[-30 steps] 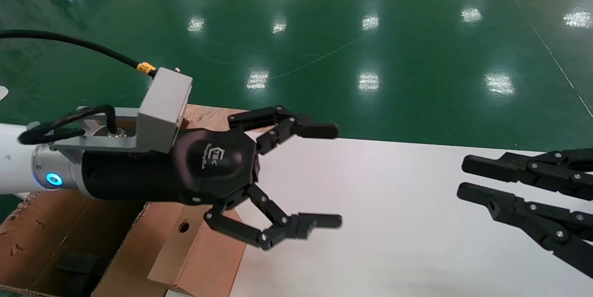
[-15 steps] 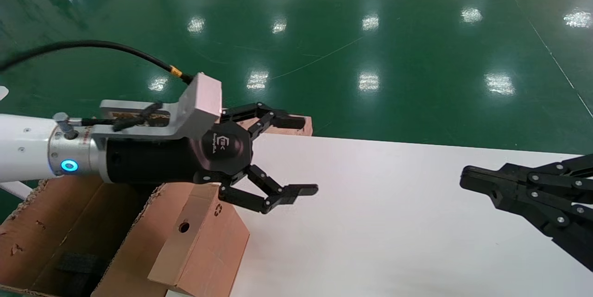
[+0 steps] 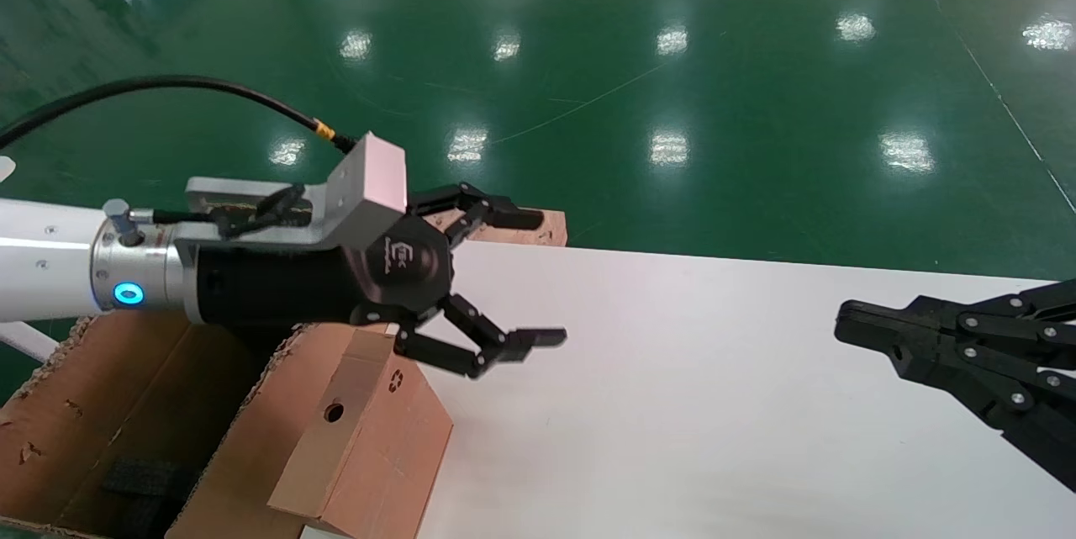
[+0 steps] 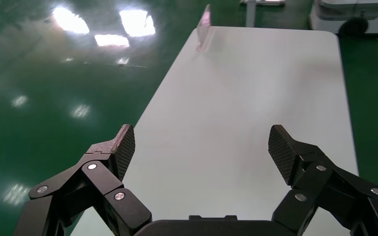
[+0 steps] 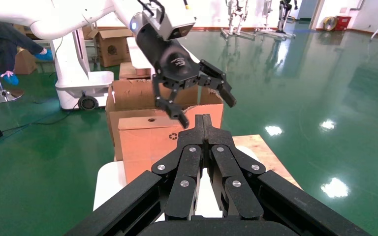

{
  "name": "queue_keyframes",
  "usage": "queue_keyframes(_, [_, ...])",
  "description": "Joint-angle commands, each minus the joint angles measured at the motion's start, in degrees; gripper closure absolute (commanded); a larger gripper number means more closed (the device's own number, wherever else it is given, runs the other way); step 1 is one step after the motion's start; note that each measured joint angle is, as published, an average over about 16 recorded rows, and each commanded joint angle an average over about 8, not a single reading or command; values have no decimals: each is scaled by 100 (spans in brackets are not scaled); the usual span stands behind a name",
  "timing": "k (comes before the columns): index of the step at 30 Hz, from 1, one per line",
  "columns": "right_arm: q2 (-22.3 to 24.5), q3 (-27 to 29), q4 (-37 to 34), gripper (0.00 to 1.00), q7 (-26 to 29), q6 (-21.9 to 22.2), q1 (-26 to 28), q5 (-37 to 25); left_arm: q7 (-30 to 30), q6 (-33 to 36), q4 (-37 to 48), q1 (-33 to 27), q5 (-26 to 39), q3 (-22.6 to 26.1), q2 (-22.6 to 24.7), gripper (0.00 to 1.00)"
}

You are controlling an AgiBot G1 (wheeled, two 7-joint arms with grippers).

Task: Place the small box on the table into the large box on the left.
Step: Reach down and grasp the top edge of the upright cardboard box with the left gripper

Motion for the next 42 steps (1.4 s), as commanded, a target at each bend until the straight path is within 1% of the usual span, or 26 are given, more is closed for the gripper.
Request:
queue_keyframes(1, [0, 0, 0, 100, 0, 0, 0, 0, -129, -69, 46, 7, 122, 59, -15, 0])
queue_keyframes(4, [0, 0, 0, 100, 0, 0, 0, 0, -710, -91, -19, -248, 477, 278, 95, 0])
queue_keyframes(7, [0, 0, -1, 100, 0, 0, 0, 0, -1163, 113, -59, -586, 660, 447, 206, 0])
queue_keyframes(12, [0, -1, -1, 100, 0, 0, 0, 0, -1720, 560, -74, -1134, 970, 649, 205, 0])
queue_keyframes(16, [0, -1, -1, 100, -1, 1, 0, 1, -2070, 744, -83, -1408, 1317, 795, 152, 0])
queue_keyframes(22, [1, 0, -2, 100, -1, 2, -1, 2, -2225, 854, -92, -1568, 1590, 918, 137, 0])
queue_keyframes(30, [1, 0, -2, 100, -1, 2, -1, 2, -2188, 835, -19, -1536, 1503, 877, 147, 0])
queue_keyframes(35, [1, 0, -3, 100, -1, 2, -1, 2, -2319, 753, 96, -1698, 1566, 842, 201, 0])
queue_keyframes(38, [1, 0, -3, 100, -1, 2, 0, 2, -2585, 654, 71, -1921, 1896, 885, 254, 0])
queue_keyframes(42, [1, -1, -3, 100, -1, 2, 0, 2, -3037, 707, -17, -2361, 2681, 1102, 388, 0])
